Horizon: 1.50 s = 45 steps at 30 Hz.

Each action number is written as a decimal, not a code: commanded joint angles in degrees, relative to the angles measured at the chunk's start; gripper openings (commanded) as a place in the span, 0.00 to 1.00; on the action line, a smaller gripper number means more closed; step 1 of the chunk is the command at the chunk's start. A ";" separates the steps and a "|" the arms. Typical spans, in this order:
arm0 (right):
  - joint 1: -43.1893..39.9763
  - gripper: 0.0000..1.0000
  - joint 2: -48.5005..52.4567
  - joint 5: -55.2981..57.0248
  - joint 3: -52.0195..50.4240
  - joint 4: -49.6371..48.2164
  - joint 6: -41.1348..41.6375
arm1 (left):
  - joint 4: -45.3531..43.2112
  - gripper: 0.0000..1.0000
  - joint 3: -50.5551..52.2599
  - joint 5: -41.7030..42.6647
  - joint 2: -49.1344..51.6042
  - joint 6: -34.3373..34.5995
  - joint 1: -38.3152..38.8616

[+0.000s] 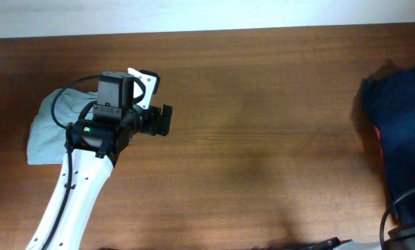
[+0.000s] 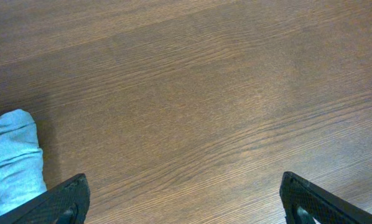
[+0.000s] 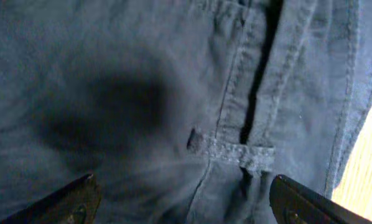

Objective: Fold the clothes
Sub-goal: 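Grasp the navy shorts with the right gripper and lift them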

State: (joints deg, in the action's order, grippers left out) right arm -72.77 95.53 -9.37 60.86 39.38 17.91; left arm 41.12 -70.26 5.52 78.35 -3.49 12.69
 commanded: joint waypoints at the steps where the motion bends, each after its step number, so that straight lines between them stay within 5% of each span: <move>1: -0.04 0.87 2.10 0.07 0.44 -0.79 -1.16 | -0.13 0.98 -1.14 -0.46 0.09 -0.90 0.02; 12: -0.07 0.77 2.36 6.64 -0.57 1.11 3.74 | -0.11 0.99 -1.14 -0.44 0.09 -0.87 0.02; 18: 0.07 0.26 1.33 -4.15 0.22 0.50 0.50 | -0.13 0.99 -1.14 -0.46 0.09 -0.87 0.02; 25: 2.91 0.04 -9.38 -25.81 5.42 1.03 5.66 | -0.13 0.99 -1.14 -0.44 0.09 -0.87 0.02; 33: 28.74 0.04 -25.44 -29.68 15.54 1.14 6.58 | -0.15 0.99 -1.14 -0.44 0.09 -0.87 0.02; 45: 74.60 0.04 -23.74 -2.49 18.10 6.64 6.36 | -0.35 0.99 -1.14 -0.44 0.09 -0.87 0.02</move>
State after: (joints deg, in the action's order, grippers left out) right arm -6.83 69.14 -22.31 78.22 45.15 24.08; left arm 40.99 -70.30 5.52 78.35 -3.49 12.69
